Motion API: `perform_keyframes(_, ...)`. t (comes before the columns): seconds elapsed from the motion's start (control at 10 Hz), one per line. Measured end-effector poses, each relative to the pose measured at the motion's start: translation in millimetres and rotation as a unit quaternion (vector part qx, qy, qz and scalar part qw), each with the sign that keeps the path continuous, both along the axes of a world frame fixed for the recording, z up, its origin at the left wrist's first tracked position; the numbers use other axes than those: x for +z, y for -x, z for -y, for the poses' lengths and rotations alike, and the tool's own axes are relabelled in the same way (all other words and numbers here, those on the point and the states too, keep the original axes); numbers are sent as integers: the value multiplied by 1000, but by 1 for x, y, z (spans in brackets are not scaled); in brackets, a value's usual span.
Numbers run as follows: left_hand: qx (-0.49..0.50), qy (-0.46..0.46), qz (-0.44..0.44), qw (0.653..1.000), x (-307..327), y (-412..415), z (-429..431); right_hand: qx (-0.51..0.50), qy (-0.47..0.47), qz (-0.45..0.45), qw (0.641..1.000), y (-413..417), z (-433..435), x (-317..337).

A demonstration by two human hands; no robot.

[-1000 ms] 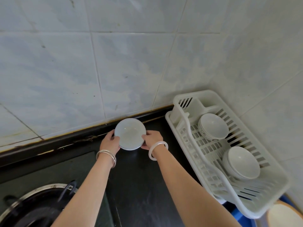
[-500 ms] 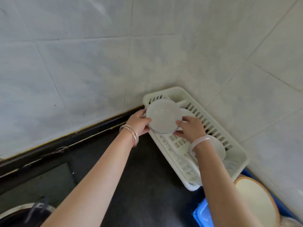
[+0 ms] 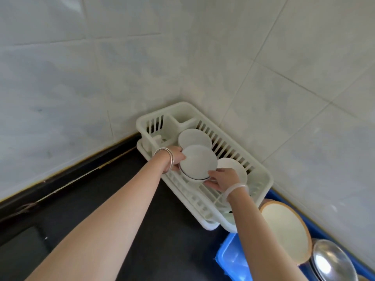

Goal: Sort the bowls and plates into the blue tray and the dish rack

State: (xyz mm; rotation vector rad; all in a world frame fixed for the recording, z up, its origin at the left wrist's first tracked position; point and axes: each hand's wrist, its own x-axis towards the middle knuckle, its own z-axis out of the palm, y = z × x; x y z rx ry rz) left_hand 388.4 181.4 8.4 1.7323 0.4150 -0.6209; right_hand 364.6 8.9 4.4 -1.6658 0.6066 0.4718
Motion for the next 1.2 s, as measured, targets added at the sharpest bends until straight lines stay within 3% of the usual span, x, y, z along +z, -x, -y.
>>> perform_keyframes(0.2,-101,-173,15,980,-15,-20,8,5,-1,-27,1000,4,9,-20)
perform_keyframes(0.3,-140,-216,8,966,-19,-24,12,33,42,-28,998,6,12,-31)
perform_keyframes(0.5,-176,-251,-17,952,-21,-30,17,15,7,-48,999,7,16,-40)
perform_keyframes(0.7,-82,-191,6,978,-23,-31,20,41,15,-38,998,12,13,-39)
perform_keyframes(0.9,-112,-272,46,955,-19,-15,31,129,98,6,987,23,1,-25)
perform_keyframes(1.0,-72,-244,57,966,-15,-3,37,136,103,2,985,29,2,-14)
perform_keyframes(1.1,-17,-231,97,968,-11,12,42,133,110,44,984,39,9,-2)
perform_keyframes(1.2,43,-205,150,966,-3,39,50,69,57,121,989,53,26,10)
